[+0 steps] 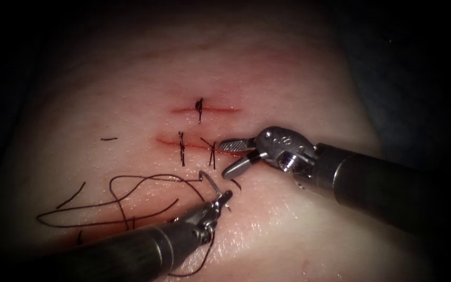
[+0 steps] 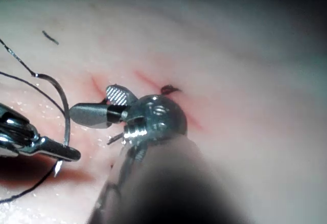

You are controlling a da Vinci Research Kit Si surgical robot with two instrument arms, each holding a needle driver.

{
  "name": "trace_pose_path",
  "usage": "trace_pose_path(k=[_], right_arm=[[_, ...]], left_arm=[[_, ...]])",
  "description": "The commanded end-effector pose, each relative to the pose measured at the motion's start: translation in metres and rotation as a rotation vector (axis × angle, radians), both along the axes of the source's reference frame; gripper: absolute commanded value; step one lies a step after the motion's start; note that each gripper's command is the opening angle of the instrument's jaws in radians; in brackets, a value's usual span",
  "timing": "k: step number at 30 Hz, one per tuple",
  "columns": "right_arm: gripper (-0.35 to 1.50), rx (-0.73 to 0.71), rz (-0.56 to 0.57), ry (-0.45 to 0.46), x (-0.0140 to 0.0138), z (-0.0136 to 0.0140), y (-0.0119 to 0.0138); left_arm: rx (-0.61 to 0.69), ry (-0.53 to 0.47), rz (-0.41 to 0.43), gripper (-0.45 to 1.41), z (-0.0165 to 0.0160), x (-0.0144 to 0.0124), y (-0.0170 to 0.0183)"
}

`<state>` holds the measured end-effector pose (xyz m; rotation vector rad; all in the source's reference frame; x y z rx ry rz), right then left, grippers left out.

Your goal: Wound Closure

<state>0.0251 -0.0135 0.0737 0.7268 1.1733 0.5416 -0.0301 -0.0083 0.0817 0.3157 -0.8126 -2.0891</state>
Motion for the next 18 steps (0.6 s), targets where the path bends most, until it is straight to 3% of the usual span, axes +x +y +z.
trace_pose_path(k=[1,8,18], right_arm=[[1.35,-0.070,-0.016,0.025,0.0014,0.0001,0.0004],[1.28,-0.138,-0.039,0.067,0.0030,-0.0003,0.0002],[1.26,-0.195,-0.030,0.000,0.0036,0.0001,-0.0006]], left_arm=[[-0.004,0.002,0.005,-0.45,0.0005,-0.0007,0.0000],[-0.090,0.047,0.064,-0.45,0.0003,-0.0010,-0.0002],[-0.105,0.065,0.069,-0.45,0.0003,-0.0014,-0.0001]])
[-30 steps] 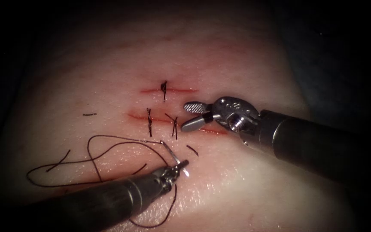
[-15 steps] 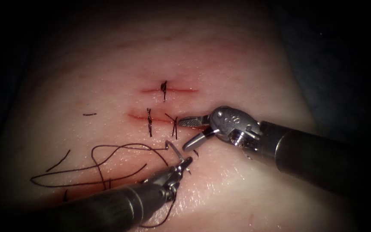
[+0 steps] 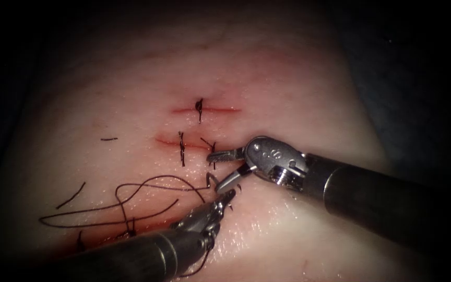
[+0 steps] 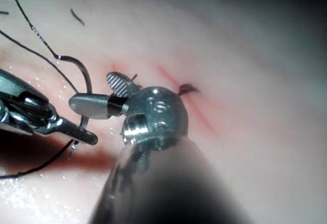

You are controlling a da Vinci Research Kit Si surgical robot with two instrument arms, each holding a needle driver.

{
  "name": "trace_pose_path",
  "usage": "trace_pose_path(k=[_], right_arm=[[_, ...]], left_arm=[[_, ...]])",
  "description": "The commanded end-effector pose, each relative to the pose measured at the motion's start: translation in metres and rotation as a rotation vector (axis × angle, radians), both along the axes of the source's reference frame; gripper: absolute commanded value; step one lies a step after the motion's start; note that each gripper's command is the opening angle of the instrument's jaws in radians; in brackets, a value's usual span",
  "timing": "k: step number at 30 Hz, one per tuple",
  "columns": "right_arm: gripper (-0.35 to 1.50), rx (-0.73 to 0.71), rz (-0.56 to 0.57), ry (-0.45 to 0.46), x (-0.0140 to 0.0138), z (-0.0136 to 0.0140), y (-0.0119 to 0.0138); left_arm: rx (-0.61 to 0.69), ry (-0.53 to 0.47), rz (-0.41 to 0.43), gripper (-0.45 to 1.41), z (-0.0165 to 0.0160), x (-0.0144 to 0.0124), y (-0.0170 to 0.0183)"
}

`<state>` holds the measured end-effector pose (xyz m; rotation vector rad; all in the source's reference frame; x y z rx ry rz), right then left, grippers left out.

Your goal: Wound Closure

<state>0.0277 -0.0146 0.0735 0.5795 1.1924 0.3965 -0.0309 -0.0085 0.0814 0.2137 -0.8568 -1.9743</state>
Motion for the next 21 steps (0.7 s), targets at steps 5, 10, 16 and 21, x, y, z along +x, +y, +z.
trace_pose_path(k=[5,10,16,21], right_arm=[[1.26,-0.008,0.005,-0.005,0.0015,-0.0003,0.0005],[1.26,-0.010,0.009,-0.007,0.0021,-0.0003,0.0004],[1.25,-0.017,0.011,-0.011,0.0024,0.0005,0.0000],[1.18,-0.018,0.011,-0.011,0.0025,0.0006,0.0000]], left_arm=[[-0.001,0.003,-0.002,-0.45,0.0006,-0.0006,0.0001],[-0.002,0.004,-0.003,-0.45,0.0005,-0.0007,0.0000],[-0.006,0.003,-0.008,-0.45,0.0005,-0.0007,-0.0002],[-0.008,0.009,-0.012,-0.45,0.0004,-0.0009,-0.0004]])
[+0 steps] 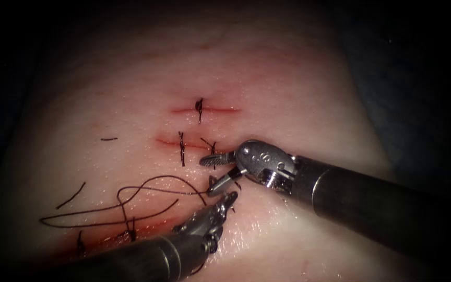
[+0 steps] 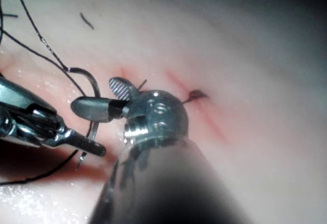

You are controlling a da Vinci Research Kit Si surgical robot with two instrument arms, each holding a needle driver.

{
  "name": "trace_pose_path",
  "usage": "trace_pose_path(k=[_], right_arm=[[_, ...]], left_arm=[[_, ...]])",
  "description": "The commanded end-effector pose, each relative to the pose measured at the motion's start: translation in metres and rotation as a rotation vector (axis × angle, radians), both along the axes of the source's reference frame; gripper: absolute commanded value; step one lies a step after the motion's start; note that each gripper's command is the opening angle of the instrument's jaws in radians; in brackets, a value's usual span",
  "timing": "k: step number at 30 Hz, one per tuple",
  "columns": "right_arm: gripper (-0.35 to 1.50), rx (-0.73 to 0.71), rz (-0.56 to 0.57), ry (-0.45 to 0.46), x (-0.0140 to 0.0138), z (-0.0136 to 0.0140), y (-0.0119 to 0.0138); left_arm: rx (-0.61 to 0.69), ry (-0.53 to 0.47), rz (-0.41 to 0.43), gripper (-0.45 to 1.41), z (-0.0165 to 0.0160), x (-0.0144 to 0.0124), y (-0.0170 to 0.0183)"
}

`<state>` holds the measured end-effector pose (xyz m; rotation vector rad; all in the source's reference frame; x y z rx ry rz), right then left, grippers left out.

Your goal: Wound Closure

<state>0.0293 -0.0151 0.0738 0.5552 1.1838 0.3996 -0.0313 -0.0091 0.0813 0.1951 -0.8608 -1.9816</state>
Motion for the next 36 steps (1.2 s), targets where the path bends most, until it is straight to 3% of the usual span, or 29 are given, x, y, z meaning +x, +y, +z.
trace_pose_path(k=[1,4,5,7,8,13,14,15,18,21,28,31,32,36], right_arm=[[1.16,-0.002,0.000,0.004,0.0009,0.0002,0.0005],[1.01,-0.001,0.002,0.003,0.0012,0.0002,0.0006],[0.71,0.004,-0.007,0.015,0.0011,0.0001,0.0006],[-0.25,0.014,-0.035,0.048,0.0009,-0.0001,0.0005],[-0.35,0.021,-0.073,0.069,0.0008,-0.0003,0.0003],[-0.35,0.053,-0.100,0.070,0.0004,-0.0002,0.0003],[-0.35,0.052,-0.098,0.068,0.0003,-0.0002,0.0004],[-0.35,0.050,-0.090,0.059,0.0001,0.0000,0.0006],[-0.35,0.047,-0.073,0.045,0.0000,0.0002,0.0011],[-0.35,0.063,0.000,0.032,-0.0009,0.0001,0.0025],[-0.35,0.349,0.234,-0.013,-0.0036,0.0015,0.0049],[-0.35,0.455,0.318,-0.030,-0.0046,0.0026,0.0054],[-0.35,0.502,0.353,-0.031,-0.0048,0.0029,0.0056],[-0.35,0.560,0.418,-0.017,-0.0050,0.0034,0.0063]], left_arm=[[-0.001,-0.001,0.000,-0.45,0.0006,-0.0006,0.0001],[-0.001,-0.001,0.000,-0.45,0.0006,-0.0007,0.0002],[-0.001,-0.001,0.000,-0.45,0.0006,-0.0007,0.0002],[-0.001,-0.001,0.000,-0.45,0.0006,-0.0007,0.0002],[-0.001,-0.001,0.000,-0.45,0.0006,-0.0007,0.0002],[-0.001,-0.009,0.006,-0.45,0.0005,-0.0004,0.0001],[-0.004,-0.021,0.021,-0.10,0.0005,-0.0004,0.0002],[0.012,-0.097,-0.024,0.56,0.0005,-0.0004,0.0002],[0.036,-0.249,-0.160,0.98,0.0004,-0.0005,-0.0001],[0.050,-0.314,-0.213,1.16,-0.0001,-0.0005,-0.0010],[0.185,-0.476,-0.303,0.91,-0.0014,0.0019,-0.0020],[0.271,-0.558,-0.379,0.05,-0.0015,0.0028,-0.0016],[0.339,-0.612,-0.438,-0.33,-0.0015,0.0030,-0.0011],[0.493,-0.737,-0.566,-0.43,-0.0014,0.0031,0.0002]])
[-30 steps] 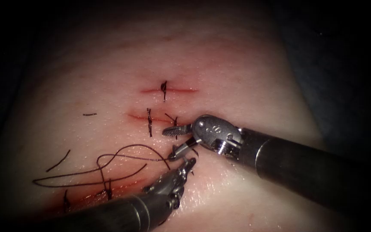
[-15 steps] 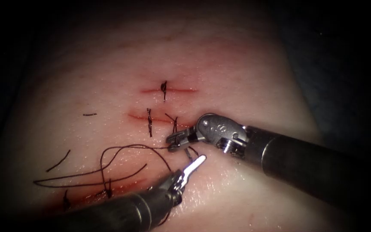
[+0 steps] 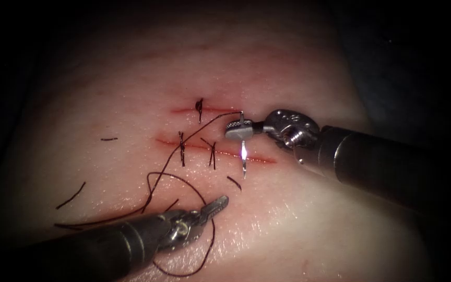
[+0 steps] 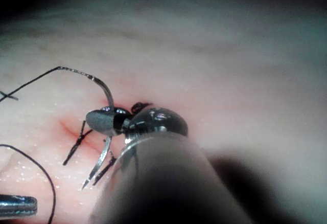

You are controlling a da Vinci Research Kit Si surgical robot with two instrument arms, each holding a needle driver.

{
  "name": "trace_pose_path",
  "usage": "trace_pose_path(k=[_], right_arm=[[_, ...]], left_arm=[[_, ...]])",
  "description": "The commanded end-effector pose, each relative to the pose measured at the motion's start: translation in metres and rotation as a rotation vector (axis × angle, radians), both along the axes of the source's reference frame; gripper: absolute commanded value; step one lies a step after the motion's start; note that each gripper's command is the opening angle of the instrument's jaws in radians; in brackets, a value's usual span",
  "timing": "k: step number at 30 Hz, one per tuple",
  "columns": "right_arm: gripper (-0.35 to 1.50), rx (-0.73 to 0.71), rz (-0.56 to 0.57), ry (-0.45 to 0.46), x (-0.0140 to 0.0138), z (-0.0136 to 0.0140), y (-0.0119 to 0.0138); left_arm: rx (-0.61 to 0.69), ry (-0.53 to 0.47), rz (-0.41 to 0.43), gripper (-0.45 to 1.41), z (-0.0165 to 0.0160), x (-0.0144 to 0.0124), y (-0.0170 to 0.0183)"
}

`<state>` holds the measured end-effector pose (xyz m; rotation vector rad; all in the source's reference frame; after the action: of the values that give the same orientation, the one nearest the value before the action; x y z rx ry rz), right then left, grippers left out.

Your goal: Wound Closure

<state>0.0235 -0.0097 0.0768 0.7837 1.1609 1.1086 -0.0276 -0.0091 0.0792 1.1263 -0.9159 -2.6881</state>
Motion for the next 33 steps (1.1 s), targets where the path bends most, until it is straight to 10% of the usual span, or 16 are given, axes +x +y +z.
trace_pose_path(k=[1,9,15,33], right_arm=[[-0.35,-0.003,0.020,0.001,0.0006,0.0006,0.0011],[-0.35,-0.224,0.085,0.008,-0.0017,0.0023,0.0024],[-0.35,-0.521,0.066,-0.035,-0.0016,0.0038,0.0024],[-0.35,-0.851,0.123,-0.174,-0.0014,0.0093,0.0030]], left_arm=[[0.041,-0.039,-0.036,-0.43,0.0008,-0.0006,0.0005],[0.499,-0.485,-0.313,0.05,0.0046,-0.0003,0.0026],[0.587,-0.588,-0.210,-0.23,0.0059,-0.0002,0.0039],[0.706,-0.260,-0.333,-0.01,0.0113,-0.0043,0.0059]])
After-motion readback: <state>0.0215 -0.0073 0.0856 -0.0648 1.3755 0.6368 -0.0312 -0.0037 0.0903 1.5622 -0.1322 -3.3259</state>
